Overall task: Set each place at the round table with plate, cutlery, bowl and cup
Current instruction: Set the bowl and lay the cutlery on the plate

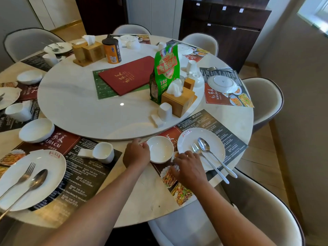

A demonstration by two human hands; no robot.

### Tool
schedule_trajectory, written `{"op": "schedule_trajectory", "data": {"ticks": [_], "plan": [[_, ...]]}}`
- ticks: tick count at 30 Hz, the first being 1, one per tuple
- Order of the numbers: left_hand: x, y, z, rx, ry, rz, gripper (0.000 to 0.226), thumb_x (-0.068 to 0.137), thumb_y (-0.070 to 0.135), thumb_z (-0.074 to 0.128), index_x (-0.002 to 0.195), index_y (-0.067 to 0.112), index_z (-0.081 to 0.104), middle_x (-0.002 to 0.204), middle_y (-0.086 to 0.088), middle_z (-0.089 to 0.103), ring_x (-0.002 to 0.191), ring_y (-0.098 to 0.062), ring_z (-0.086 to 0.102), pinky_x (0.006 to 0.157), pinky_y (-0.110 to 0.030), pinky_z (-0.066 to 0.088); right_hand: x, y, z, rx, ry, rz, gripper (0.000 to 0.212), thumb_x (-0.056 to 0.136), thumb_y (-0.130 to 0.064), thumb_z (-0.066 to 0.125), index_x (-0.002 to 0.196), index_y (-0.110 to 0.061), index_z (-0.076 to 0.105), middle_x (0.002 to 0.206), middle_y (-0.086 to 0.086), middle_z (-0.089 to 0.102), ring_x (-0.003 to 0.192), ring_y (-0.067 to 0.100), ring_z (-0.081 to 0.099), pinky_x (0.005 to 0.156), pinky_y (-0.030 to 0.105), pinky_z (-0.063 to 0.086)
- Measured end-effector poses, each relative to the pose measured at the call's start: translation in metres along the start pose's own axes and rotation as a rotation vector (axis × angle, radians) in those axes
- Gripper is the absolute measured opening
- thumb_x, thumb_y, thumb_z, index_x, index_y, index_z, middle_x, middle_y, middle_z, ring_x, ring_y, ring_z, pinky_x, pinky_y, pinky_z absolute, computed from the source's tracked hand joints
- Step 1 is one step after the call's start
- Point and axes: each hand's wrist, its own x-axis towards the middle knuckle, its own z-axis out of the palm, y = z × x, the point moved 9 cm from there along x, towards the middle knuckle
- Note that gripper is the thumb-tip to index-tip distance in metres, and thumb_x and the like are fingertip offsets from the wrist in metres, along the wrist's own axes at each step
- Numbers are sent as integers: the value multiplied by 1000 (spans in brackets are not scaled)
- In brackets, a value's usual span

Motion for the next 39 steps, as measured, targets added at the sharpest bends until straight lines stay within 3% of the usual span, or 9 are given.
{"op": "schedule_trajectory", "data": {"ticks": [6,11,16,22,26,33,36,39], "plan": [[22,28,-7,233,-34,295,48,99,37,50,146,26,48,141,-4,51,130,-26,45,99,-44,45,38,3,-33,39,179,78,37,96,-51,52,117,-26,70,125,-2,65,118,20,54,100,41,41],[42,40,0,399,-99,413,53,101,42,46,152,25,41,155,-7,40,142,-27,32,114,-42,32,80,-7,-49,101,259,116,31,94,-47,58,117,-32,70,125,-4,66,116,20,54,96,40,44],[57,43,11,450,-178,413,56,102,45,46,154,28,35,159,-8,32,146,-29,26,116,-44,29,126,-21,-50,178,192,136,40,95,-46,56,127,-23,65,120,5,65,110,26,58,87,40,50],[70,34,22,444,-254,381,55,102,45,46,154,29,36,158,-8,29,145,-29,25,113,-43,32,172,-23,-37,182,85,177,38,97,-42,56,127,-21,64,118,8,65,108,27,61,81,37,51],[74,33,25,432,-215,376,53,102,42,47,153,31,38,160,-7,29,146,-29,24,114,-43,32,186,-24,-28,149,54,197,29,98,-37,58,119,-19,67,107,8,67,96,27,66,72,32,46],[66,39,21,367,-159,339,50,102,41,49,150,28,44,158,-6,35,145,-28,29,114,-43,33,178,-9,-34,224,105,208,26,90,-12,62,115,-14,66,103,12,67,90,31,66,74,34,50],[51,53,17,366,-91,337,48,102,41,48,148,26,47,156,-6,39,144,-27,31,114,-42,33,164,6,-40,285,130,211,25,82,-13,67,108,-13,67,98,13,67,88,33,65,74,37,53],[24,70,17,341,-33,320,47,102,40,47,147,26,49,155,-5,41,143,-26,33,114,-42,33,145,23,-50,322,159,143,27,78,-26,75,99,-12,66,89,10,68,83,31,66,67,35,50]]}}
